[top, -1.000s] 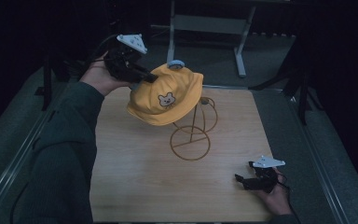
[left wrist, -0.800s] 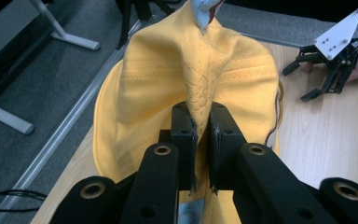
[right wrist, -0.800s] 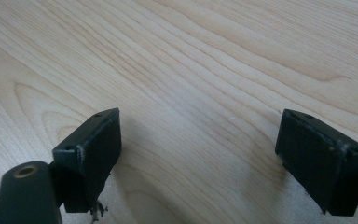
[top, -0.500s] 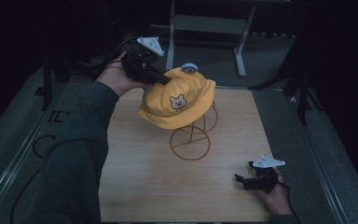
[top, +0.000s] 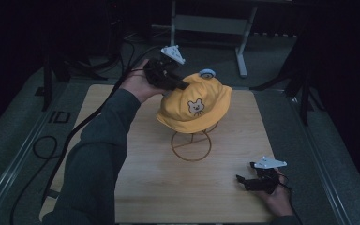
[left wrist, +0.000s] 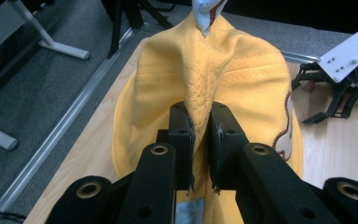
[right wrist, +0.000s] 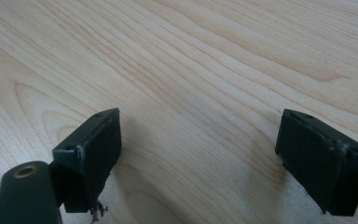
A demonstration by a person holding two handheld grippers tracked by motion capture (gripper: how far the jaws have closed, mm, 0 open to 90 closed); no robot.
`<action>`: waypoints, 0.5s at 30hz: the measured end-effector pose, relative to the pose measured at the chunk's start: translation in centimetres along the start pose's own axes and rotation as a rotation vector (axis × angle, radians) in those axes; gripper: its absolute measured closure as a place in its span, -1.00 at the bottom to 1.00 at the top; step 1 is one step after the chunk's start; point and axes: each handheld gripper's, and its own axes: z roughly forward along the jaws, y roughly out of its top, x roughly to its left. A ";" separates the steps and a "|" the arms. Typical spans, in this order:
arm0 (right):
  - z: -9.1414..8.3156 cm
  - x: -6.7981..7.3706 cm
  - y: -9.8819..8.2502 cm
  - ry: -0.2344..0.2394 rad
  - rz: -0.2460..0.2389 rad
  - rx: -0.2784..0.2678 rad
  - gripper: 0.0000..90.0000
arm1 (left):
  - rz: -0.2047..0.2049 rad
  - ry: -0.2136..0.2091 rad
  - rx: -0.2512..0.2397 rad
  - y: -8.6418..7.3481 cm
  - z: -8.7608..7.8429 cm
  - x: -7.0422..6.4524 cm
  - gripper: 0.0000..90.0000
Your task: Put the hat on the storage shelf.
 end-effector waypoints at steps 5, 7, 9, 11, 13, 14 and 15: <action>0.0 0.0 0.0 0.000 -0.001 0.000 -0.68 | -0.003 -0.008 -0.001 0.0 1.9 -0.6 0.73; 0.0 0.0 0.0 0.000 -0.003 -0.001 -0.68 | -0.003 -0.004 -0.004 0.0 2.4 -0.8 0.68; 0.0 0.0 0.0 0.000 -0.003 -0.001 -0.68 | -0.003 -0.011 -0.012 0.0 2.9 -1.0 0.60; 0.0 0.0 0.0 0.000 -0.003 -0.001 -0.68 | -0.001 -0.037 -0.016 0.0 3.2 -1.1 0.54; 0.0 0.0 0.0 0.000 -0.003 -0.001 -0.68 | 0.011 -0.047 -0.011 0.0 3.5 -1.5 0.52; 0.0 0.0 0.0 0.000 -0.003 -0.001 -0.68 | 0.021 -0.047 -0.007 0.0 3.6 -1.6 0.52; 0.0 0.0 0.0 0.000 -0.002 0.000 -0.68 | 0.025 -0.050 -0.009 0.0 3.8 -1.7 0.52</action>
